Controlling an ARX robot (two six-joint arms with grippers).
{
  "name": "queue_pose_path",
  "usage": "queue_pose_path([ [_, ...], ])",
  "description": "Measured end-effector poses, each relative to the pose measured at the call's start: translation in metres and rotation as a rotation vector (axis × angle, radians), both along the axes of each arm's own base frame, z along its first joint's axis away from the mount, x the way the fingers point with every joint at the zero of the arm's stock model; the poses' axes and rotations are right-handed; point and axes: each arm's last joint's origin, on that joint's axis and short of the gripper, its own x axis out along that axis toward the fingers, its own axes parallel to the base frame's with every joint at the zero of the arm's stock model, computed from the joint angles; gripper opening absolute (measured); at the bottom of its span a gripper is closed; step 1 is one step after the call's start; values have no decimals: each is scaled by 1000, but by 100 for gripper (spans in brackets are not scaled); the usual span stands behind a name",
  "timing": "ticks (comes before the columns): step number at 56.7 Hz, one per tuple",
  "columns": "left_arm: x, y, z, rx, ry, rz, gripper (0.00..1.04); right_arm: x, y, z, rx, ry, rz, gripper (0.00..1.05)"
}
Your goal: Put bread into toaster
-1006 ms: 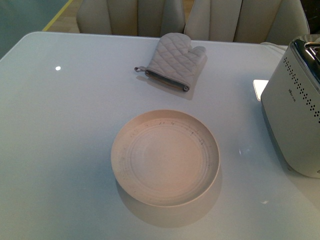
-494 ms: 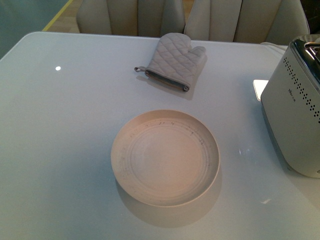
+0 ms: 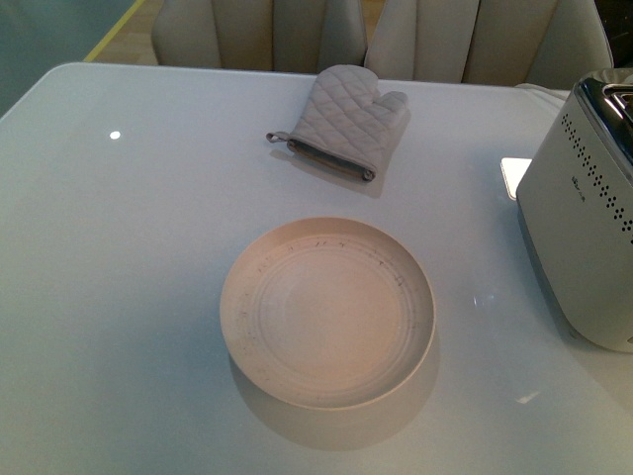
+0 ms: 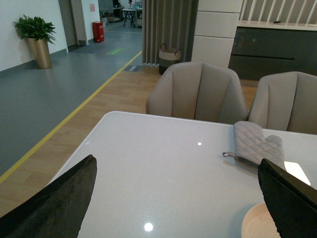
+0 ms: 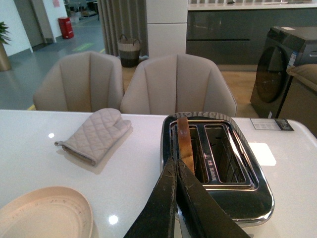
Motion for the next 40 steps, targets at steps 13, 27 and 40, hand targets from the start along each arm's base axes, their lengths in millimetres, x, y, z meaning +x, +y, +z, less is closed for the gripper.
queue_pose_path([
  [13,0,0,0,0,0,0,97,0,0,0,0,-1,0,36],
  [27,0,0,0,0,0,0,97,0,0,0,0,-1,0,81],
  [40,0,0,0,0,0,0,97,0,0,0,0,-1,0,96],
])
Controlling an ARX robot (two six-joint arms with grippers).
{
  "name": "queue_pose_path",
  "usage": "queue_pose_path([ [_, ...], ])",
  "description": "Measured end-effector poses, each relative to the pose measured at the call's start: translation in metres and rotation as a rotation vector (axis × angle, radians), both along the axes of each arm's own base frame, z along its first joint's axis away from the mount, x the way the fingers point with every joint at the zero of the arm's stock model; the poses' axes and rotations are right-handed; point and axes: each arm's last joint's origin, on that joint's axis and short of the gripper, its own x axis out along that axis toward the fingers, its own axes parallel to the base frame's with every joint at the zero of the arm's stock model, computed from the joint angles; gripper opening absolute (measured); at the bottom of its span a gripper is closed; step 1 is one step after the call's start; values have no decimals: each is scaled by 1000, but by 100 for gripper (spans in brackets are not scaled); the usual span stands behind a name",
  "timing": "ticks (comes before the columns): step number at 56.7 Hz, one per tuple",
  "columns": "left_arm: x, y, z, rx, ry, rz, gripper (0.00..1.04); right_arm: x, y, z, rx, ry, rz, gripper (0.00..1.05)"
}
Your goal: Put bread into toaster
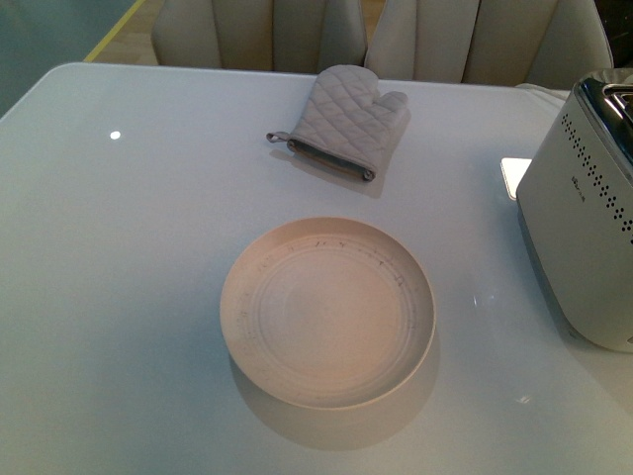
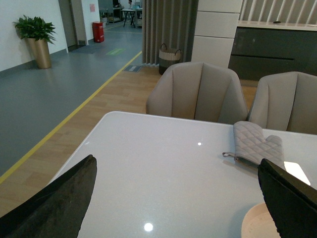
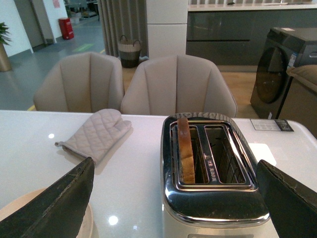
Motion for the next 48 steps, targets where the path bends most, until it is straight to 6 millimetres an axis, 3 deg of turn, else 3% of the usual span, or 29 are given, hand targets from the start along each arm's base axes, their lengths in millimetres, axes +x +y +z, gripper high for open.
queue_pose_path([
  [48,0,0,0,0,0,0,97,0,0,0,0,0,0,96],
])
